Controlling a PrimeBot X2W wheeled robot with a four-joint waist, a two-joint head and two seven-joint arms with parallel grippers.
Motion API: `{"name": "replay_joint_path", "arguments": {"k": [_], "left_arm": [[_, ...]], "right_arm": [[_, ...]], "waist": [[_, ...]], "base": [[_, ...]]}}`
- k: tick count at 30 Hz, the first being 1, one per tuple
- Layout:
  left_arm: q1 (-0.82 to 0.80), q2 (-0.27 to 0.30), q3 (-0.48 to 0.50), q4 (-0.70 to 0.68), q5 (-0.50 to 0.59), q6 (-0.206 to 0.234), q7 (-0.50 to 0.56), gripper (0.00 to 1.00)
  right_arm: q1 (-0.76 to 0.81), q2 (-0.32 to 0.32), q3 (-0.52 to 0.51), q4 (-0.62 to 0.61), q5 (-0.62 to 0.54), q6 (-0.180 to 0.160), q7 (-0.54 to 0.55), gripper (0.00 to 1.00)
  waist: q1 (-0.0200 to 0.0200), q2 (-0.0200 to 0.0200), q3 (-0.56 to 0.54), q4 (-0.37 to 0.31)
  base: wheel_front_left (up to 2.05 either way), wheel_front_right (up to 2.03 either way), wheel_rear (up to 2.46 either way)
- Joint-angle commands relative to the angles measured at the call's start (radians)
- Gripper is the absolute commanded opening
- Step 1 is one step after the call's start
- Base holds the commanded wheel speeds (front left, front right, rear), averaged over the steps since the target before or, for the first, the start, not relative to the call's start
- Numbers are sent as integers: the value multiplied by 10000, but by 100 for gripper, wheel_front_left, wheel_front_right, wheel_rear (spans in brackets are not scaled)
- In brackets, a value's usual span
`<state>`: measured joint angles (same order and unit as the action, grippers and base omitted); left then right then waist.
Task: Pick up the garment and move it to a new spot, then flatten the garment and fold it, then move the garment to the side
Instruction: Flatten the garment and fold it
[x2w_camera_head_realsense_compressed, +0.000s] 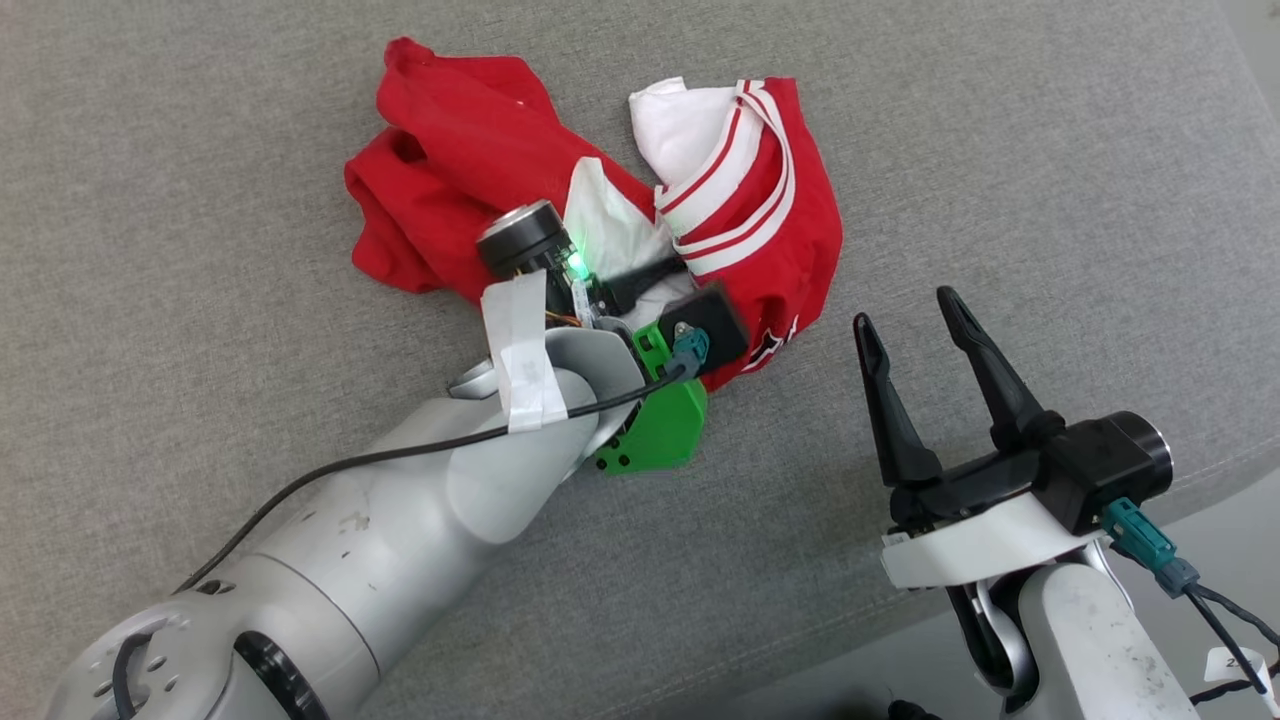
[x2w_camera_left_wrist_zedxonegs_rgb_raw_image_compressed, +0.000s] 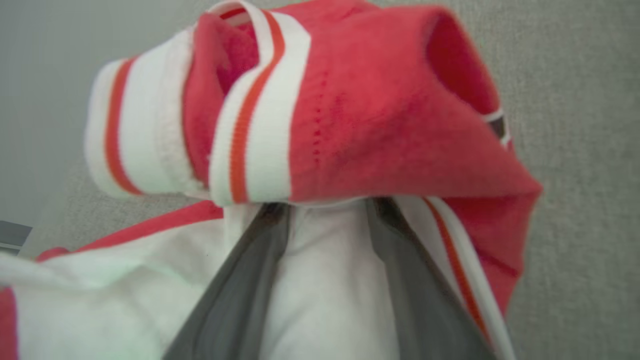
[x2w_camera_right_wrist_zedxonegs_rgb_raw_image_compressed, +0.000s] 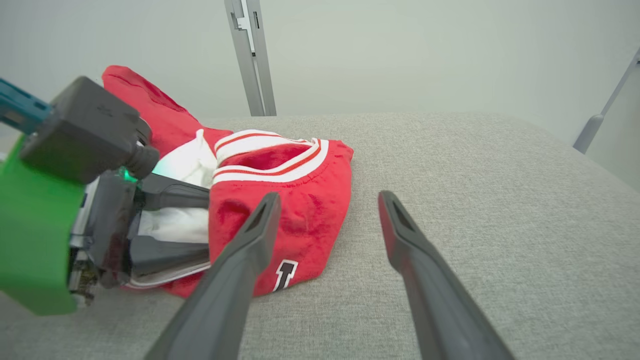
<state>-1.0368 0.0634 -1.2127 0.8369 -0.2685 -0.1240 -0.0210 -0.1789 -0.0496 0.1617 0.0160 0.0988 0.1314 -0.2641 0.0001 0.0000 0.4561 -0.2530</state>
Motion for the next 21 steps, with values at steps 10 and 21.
{"name": "replay_joint_path", "arguments": {"k": [10,21], "left_arm": [[-690,-67,268,-1724,-2380,-63,-1594,0],[-3932,-124,2585,-2615,-4719,188,-1919,0]], "right_arm": [[246,-15,115,206,25,-14,-4,100],[545,-16,478,308,297,-14,-4,100]], "waist": [[-1,0,-1022,83],[-1,0,-2027,-362]], "base": [[0,0,0],[0,0,0]]}}
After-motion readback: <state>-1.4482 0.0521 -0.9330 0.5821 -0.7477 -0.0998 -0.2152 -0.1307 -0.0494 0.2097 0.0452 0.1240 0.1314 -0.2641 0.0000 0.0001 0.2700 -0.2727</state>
